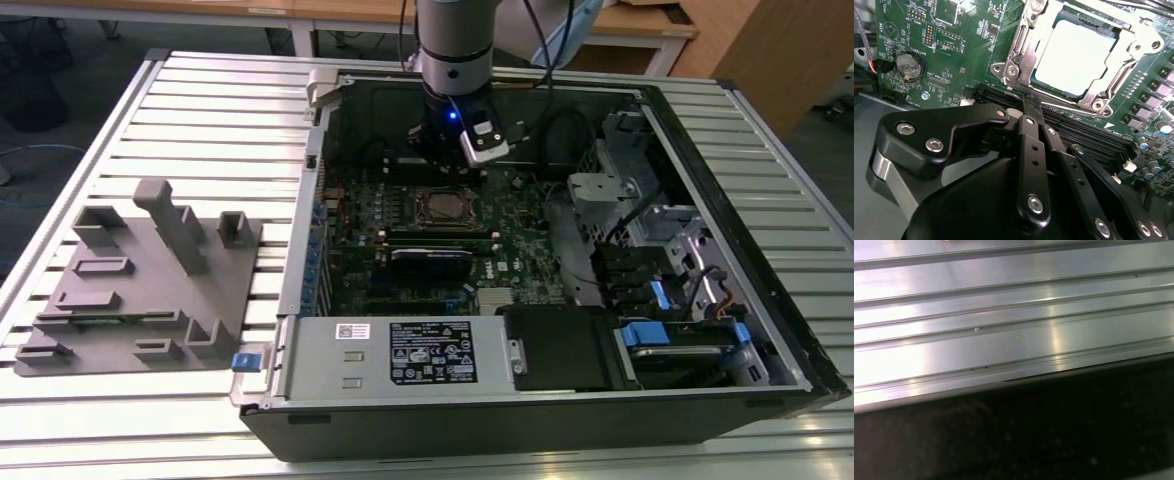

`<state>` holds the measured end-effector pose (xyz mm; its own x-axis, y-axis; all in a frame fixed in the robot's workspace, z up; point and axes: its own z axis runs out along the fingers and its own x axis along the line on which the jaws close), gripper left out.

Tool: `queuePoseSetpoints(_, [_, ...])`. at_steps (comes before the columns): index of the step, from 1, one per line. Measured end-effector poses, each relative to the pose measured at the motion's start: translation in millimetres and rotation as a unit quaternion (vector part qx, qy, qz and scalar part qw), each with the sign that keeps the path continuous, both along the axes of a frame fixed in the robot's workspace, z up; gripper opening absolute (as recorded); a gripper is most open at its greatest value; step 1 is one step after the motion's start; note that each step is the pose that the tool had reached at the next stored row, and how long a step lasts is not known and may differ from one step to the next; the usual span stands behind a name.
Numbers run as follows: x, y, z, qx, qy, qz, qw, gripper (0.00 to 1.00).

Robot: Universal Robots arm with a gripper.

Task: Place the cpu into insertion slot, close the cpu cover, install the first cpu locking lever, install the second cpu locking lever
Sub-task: 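Install the first cpu locking lever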

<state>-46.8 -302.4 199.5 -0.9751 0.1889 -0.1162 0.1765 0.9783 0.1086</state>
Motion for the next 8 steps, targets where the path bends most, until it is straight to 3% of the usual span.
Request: queuePoseSetpoints(8, [-0.8,0.0,-0.2,0.0029,-0.0044,-0.005,1.0000,0.11])
